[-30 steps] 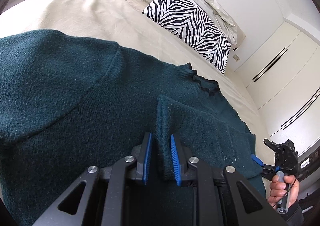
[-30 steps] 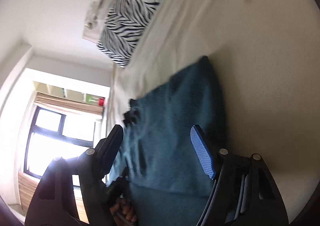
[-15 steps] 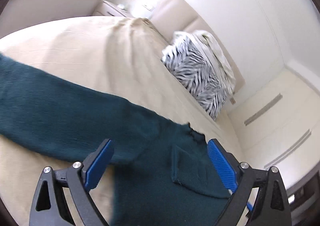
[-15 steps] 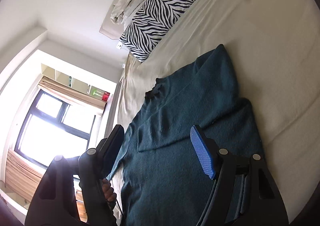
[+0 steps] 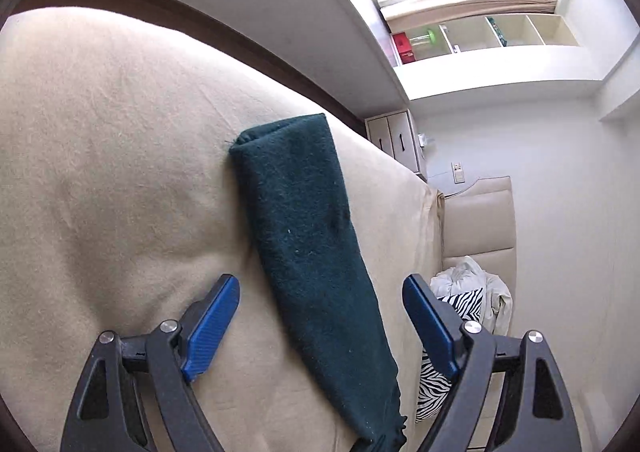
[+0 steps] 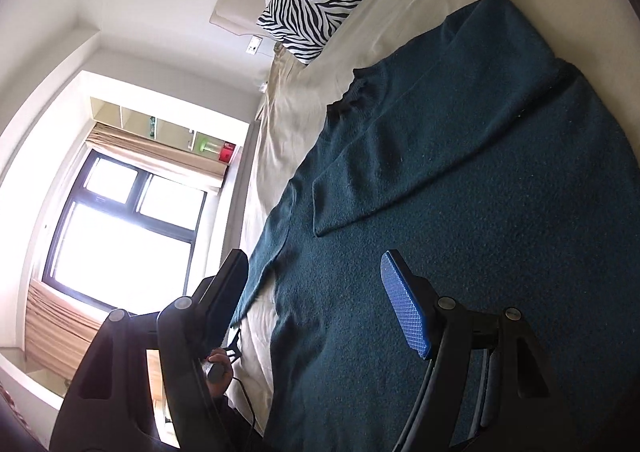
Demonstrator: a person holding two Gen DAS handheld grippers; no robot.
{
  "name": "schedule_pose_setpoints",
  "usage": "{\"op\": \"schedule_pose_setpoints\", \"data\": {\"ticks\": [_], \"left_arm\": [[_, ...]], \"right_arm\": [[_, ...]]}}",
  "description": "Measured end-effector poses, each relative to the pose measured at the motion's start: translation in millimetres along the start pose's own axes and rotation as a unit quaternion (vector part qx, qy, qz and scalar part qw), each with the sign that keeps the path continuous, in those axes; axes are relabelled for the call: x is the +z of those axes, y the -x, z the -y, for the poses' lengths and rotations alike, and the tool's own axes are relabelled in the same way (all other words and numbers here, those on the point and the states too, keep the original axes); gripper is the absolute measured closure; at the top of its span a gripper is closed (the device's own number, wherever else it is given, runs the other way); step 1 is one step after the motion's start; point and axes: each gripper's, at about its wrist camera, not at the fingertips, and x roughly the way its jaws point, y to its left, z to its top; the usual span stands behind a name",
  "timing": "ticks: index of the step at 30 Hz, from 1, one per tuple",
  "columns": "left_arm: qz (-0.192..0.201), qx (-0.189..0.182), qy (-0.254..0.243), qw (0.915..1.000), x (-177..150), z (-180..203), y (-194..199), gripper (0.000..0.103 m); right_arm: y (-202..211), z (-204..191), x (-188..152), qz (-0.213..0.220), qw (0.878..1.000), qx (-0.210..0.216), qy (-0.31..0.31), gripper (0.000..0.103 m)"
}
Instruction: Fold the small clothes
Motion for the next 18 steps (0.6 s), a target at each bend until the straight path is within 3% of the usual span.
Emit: {"op": "schedule_pose_setpoints", "data": {"ticks": [3, 8, 10, 12, 14, 16, 17, 18], "left_arm": [[0.006, 0.001, -0.006, 1.0, 9, 3, -10, 0.023], [0.02, 0.011, 0.014, 0.9996, 28, -2, -25, 0.042], [0.011, 0.015, 0.004, 0.9998, 29, 1, -33, 0.074], [0.004, 0.022, -0.022, 0.9995, 30, 11, -39, 0.084], [0.013, 0.028, -0.096, 0.9949, 17, 41, -40, 0.088], [0.012, 0.02, -0.207, 0.978, -12, 84, -40, 0.091], [0.008, 0.013, -0.274, 0.9616, -34, 107, -41, 0.092], [-0.002, 0.01, -0.35, 0.9367, -65, 131, -43, 0.092]], "right_arm": [[-5, -7, -3, -0.003, 1.0, 0.001, 0.004, 0.034], [-6, -5, -3, -0.002, 1.0, 0.002, 0.003, 0.034], [-5, -3, -3, -0.002, 1.0, 0.001, 0.002, 0.034], [-4, 0, -1, -0.001, 1.0, -0.002, 0.002, 0.034], [0, 4, 0, 0.001, 1.0, -0.002, 0.002, 0.034], [4, 7, 2, 0.005, 1.0, -0.002, 0.002, 0.034], [5, 8, 2, 0.007, 1.0, -0.001, 0.001, 0.034], [6, 10, 3, 0.008, 1.0, 0.0, -0.001, 0.034]]}}
